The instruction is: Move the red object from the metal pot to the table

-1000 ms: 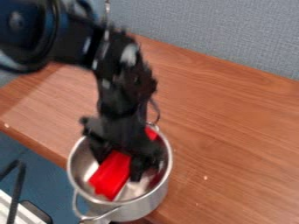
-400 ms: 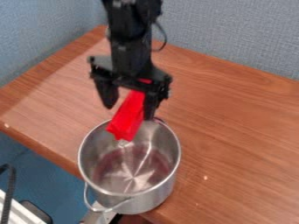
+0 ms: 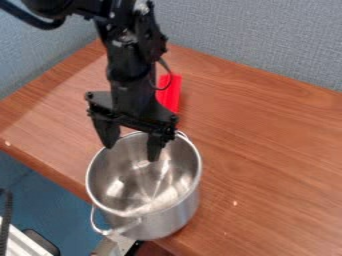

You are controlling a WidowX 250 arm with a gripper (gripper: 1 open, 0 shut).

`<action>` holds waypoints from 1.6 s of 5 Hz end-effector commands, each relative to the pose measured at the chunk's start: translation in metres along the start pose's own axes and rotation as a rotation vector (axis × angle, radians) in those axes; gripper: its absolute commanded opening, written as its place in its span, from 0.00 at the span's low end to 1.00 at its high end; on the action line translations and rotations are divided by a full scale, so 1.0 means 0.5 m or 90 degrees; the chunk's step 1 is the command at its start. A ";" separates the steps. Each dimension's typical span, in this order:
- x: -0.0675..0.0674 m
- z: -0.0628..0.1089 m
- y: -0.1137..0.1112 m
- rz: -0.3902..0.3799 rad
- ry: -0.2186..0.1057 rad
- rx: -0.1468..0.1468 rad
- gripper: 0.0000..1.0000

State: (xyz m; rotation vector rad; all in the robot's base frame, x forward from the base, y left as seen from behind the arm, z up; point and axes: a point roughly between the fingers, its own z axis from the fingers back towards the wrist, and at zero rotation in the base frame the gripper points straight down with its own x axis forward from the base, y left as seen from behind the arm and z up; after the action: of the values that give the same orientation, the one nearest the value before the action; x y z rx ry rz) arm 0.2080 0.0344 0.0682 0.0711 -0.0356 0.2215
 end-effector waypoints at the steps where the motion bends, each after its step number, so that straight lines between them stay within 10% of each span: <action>1: 0.006 -0.006 0.013 0.012 -0.003 0.000 1.00; 5: -0.019 -0.065 0.062 -0.016 0.036 0.009 1.00; 6: -0.027 -0.085 0.074 -0.036 0.035 0.001 0.00; 8: -0.046 -0.030 0.075 -0.056 0.007 -0.032 0.00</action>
State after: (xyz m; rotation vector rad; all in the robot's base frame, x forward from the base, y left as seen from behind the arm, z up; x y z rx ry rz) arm 0.1726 0.0627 0.0488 0.0126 0.0035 0.1243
